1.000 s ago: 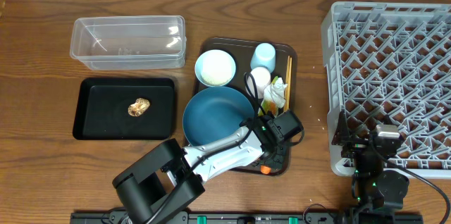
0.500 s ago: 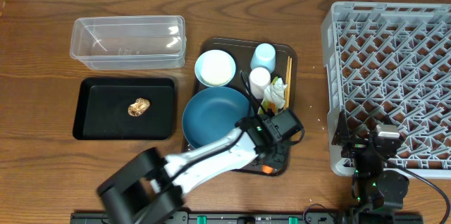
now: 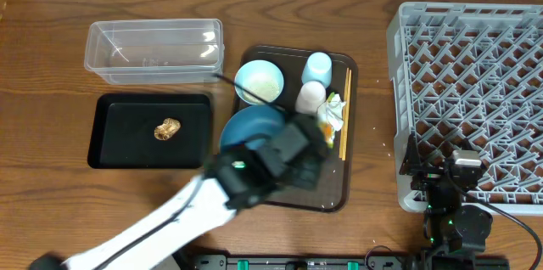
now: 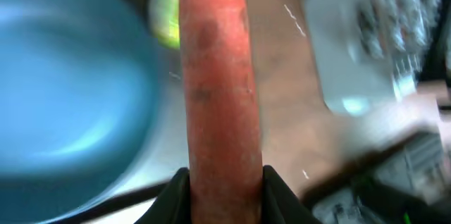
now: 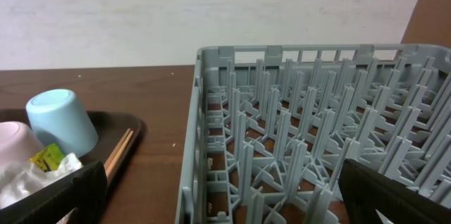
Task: Sort waste into correct bins and load items into the dishwasher rack
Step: 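Carry the carrot left and drop it onto the black tray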
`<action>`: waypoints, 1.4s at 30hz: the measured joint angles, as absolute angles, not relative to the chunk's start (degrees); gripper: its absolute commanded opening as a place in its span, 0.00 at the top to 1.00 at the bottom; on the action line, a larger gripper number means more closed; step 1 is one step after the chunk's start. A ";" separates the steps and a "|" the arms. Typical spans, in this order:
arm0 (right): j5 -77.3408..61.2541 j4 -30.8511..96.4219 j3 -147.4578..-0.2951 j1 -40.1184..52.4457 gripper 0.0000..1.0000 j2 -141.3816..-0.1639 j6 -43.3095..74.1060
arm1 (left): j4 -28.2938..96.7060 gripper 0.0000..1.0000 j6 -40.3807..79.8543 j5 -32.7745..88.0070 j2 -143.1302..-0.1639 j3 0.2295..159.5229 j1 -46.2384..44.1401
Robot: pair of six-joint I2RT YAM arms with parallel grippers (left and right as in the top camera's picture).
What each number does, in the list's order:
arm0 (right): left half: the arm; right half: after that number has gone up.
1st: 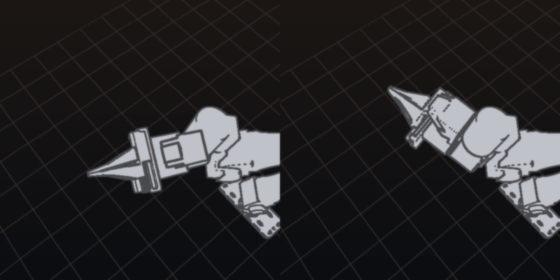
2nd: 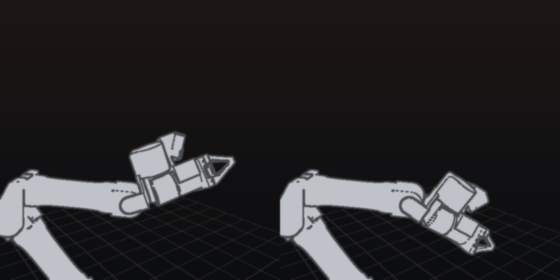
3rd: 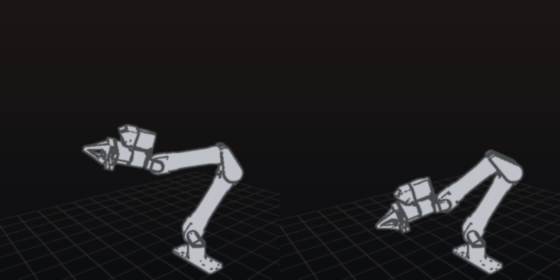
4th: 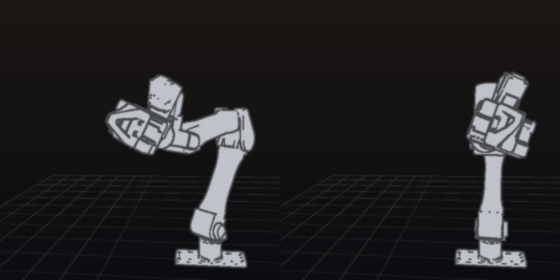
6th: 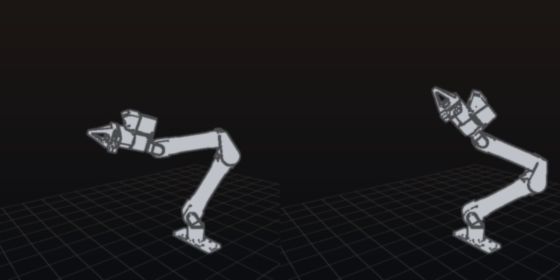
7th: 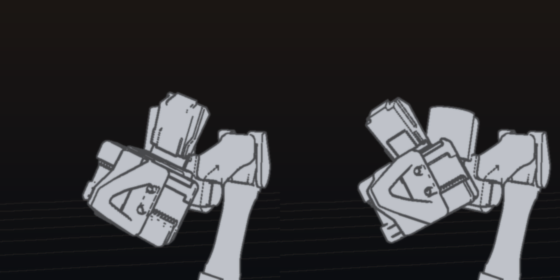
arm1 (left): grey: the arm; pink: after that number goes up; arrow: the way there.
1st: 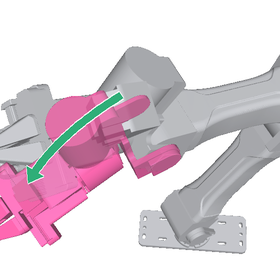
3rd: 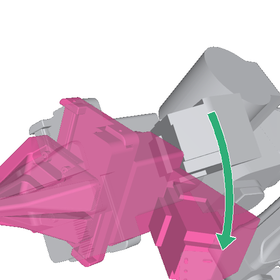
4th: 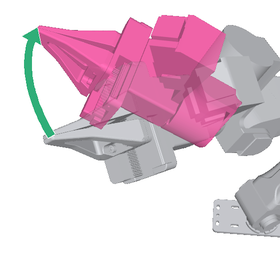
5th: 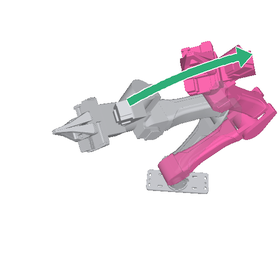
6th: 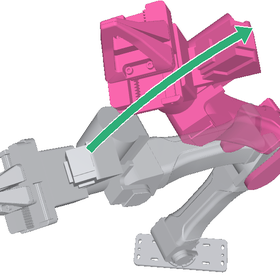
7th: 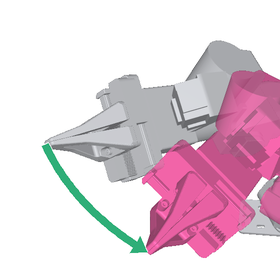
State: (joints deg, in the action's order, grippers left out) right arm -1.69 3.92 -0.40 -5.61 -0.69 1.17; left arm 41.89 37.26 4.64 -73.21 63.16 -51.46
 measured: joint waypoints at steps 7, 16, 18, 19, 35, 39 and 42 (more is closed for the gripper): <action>-1.72 3.92 -0.40 -5.61 0.01 -0.69 1.17 | 51.29 0.94 37.76 -3.18 -65.23 63.18 -33.63; -1.69 3.92 -0.40 -5.61 0.01 -0.69 1.15 | 53.19 0.94 37.76 -6.09 -66.22 63.18 -11.44; -1.69 3.90 -0.40 -5.61 0.01 -0.69 1.15 | 53.39 0.94 37.76 -6.24 -67.66 63.18 -8.05; -1.69 3.92 -0.40 -5.61 0.01 -0.69 1.15 | 53.36 0.94 37.76 -6.26 -68.49 63.18 -6.61; -1.69 3.92 -0.40 -5.61 0.01 -0.69 1.17 | 51.66 0.93 42.81 -6.37 -86.26 63.13 0.75; -1.69 3.92 -0.40 -5.61 0.01 -0.69 1.17 | 50.54 0.93 43.51 -6.37 -90.02 63.13 0.75; -1.69 3.92 -0.40 -5.61 0.01 -0.69 1.15 | 49.93 0.85 43.53 -6.39 -92.36 63.13 0.75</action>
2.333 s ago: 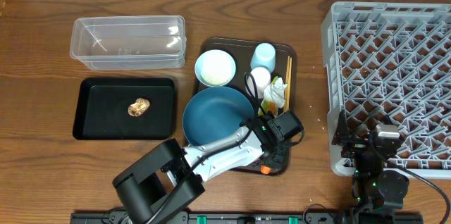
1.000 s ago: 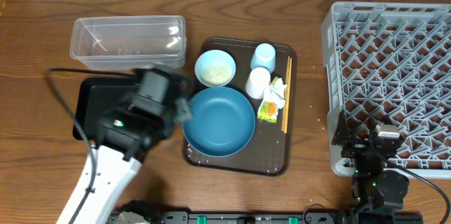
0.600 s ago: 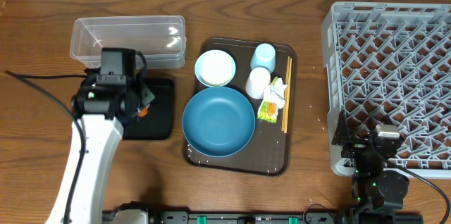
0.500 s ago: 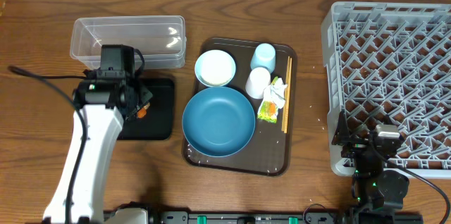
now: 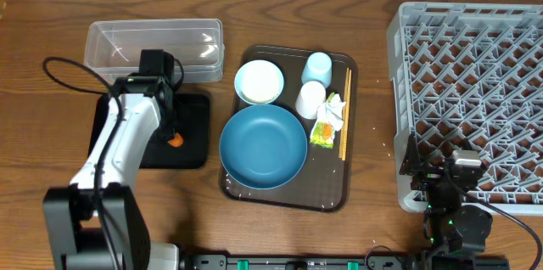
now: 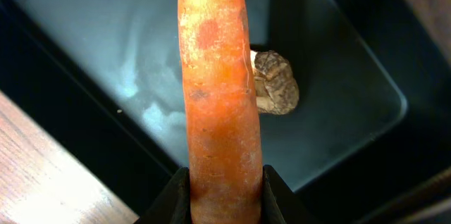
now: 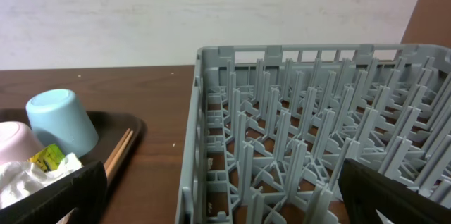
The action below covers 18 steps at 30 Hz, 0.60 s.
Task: Sort waste into correct bins and load items into the dishwasher rack
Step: 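Carry the carrot left and drop it onto the black tray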
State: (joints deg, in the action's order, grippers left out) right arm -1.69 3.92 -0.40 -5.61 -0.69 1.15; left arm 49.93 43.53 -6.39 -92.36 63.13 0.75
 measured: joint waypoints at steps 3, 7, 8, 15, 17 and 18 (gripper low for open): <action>-1.69 3.92 -0.40 -5.61 0.01 -0.69 1.15 | 49.84 0.76 43.53 -6.37 -93.73 63.13 0.75; -1.69 3.92 -0.40 -5.61 0.01 -0.69 1.15 | 49.87 0.75 43.57 -6.37 -94.08 63.13 0.75; -1.69 3.92 -0.40 -5.61 0.01 -0.69 1.17 | 49.87 0.75 43.57 -6.39 -94.08 63.13 0.75; -1.69 3.92 -0.40 -5.61 0.01 -0.69 1.17 | 50.00 0.61 43.70 -6.42 -94.08 63.13 0.75; -1.69 3.92 -0.40 -5.61 0.01 -0.69 1.17 | 49.98 0.60 43.77 -6.39 -94.08 63.13 0.75; -1.69 3.92 -0.40 -5.61 0.01 -0.69 1.17 | 50.00 0.60 43.75 -6.39 -94.08 63.13 0.75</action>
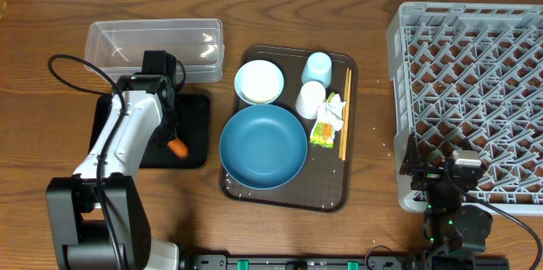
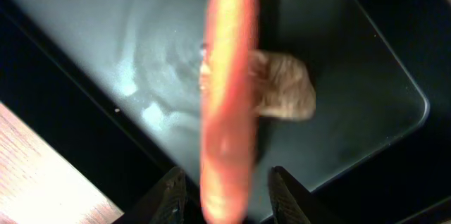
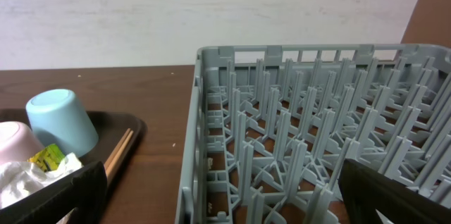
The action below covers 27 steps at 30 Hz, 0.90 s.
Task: Sort waste into correct bins and load items into the dishwasher rack
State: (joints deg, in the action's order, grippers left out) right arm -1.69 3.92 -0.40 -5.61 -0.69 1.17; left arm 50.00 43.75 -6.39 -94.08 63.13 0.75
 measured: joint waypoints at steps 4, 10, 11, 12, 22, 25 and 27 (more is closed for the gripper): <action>-1.69 3.92 -0.40 -5.61 0.01 -0.69 1.15 | 50.00 0.60 43.72 -6.39 -94.08 63.13 0.75; -1.69 3.92 -0.40 -5.61 0.01 -0.69 1.17 | 51.05 0.60 43.09 -6.33 -94.04 63.13 0.75; -1.69 3.92 -0.40 -5.61 0.01 -0.69 1.17 | 51.46 0.60 42.81 -6.04 -93.84 63.13 0.75; -1.69 3.92 -0.40 -5.61 0.01 -0.69 1.17 | 51.62 0.60 42.35 -5.74 -93.45 63.13 0.75; -1.72 3.95 -0.40 -5.61 0.01 -0.69 1.15 | 46.94 0.42 33.30 4.69 -74.56 63.16 -2.48; -1.69 3.90 -0.40 -5.61 0.01 -0.69 1.15 | 43.20 0.22 28.88 7.44 -69.12 63.16 -8.01; -1.69 3.92 -0.40 -5.61 0.01 -0.69 1.17 | 40.32 0.14 25.71 8.64 -66.67 63.16 -13.23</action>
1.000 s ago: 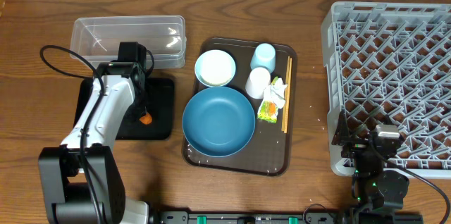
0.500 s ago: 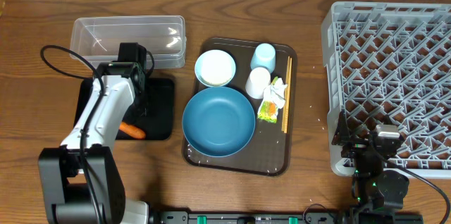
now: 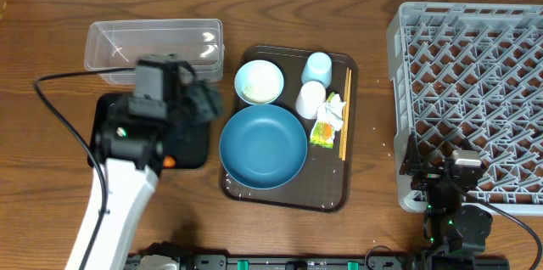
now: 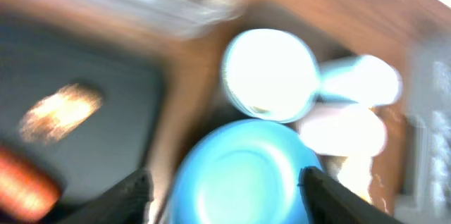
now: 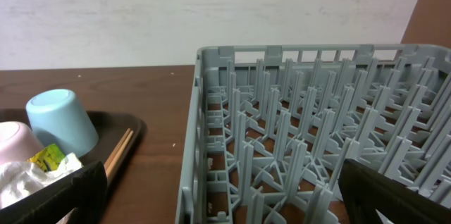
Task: Sort waste into correct bins and load items into the dishwasher rack
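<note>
The carrot [image 4: 25, 182] lies in the black bin [image 3: 193, 126] next to a brown food lump [image 4: 60, 111]; overhead only its orange tip [image 3: 170, 161] shows. My left gripper [image 3: 200, 100] hangs open and empty between the bin and the brown tray [image 3: 339, 194]. On the tray are a blue plate [image 3: 263, 147], a white bowl [image 3: 259, 81], a light blue cup [image 3: 316, 68], a pale cup [image 3: 311, 98], a crumpled wrapper [image 3: 329, 117] and chopsticks [image 3: 344, 126]. My right gripper [image 5: 222, 203] rests open at the front left corner of the grey dishwasher rack [image 3: 471, 92].
A clear plastic container [image 3: 153, 45] stands behind the black bin. The left arm covers much of the bin in the overhead view. The left wrist view is blurred. Bare wooden table [image 3: 373, 92] separates tray and rack.
The carrot, then blurred between open fingers above the black bin, now lies in the bin. My left gripper has moved right, toward the tray, still open.
My left gripper was shut on the carrot over the tray beside the blue plate. Then it held the carrot above the black bin with the food lump. Then its fingers were open around the carrot. Now the carrot is in the bin. The right arm stayed still.
</note>
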`<action>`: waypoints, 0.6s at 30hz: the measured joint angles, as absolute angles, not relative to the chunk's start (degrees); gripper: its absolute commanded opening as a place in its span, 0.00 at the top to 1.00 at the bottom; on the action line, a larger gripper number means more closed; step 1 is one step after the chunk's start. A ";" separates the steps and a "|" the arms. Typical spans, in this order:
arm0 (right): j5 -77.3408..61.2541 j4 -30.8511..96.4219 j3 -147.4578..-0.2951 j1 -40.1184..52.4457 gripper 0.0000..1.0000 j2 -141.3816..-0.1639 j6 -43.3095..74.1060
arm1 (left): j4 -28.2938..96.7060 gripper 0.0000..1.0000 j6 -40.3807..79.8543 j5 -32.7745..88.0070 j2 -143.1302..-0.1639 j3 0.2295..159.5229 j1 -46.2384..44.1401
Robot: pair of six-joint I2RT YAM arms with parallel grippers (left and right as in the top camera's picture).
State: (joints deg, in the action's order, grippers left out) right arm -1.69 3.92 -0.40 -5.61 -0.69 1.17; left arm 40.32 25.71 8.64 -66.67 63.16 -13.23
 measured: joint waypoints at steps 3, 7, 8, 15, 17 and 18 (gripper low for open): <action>-1.69 3.90 -0.40 -5.61 0.01 -0.69 1.17 | 36.82 0.07 22.65 9.39 -66.06 63.20 -19.40; -1.69 3.92 -0.40 -5.61 0.01 -0.69 1.15 | 32.47 0.02 19.05 8.47 -70.59 63.31 -26.13; -1.69 3.92 -0.40 -5.61 0.01 -0.69 1.17 | 32.60 0.02 18.17 8.29 -72.18 63.61 -26.83; -1.69 3.90 -0.40 -5.61 0.01 -0.69 1.17 | 46.19 0.02 10.35 7.22 -90.72 77.10 -29.04; -1.72 3.92 -0.40 -5.61 0.01 -0.69 1.15 | 47.99 0.02 8.80 6.74 -94.61 82.00 -29.04; -1.72 3.95 -0.40 -5.61 0.01 -0.69 1.17 | 48.18 0.02 8.10 6.46 -96.33 84.23 -29.04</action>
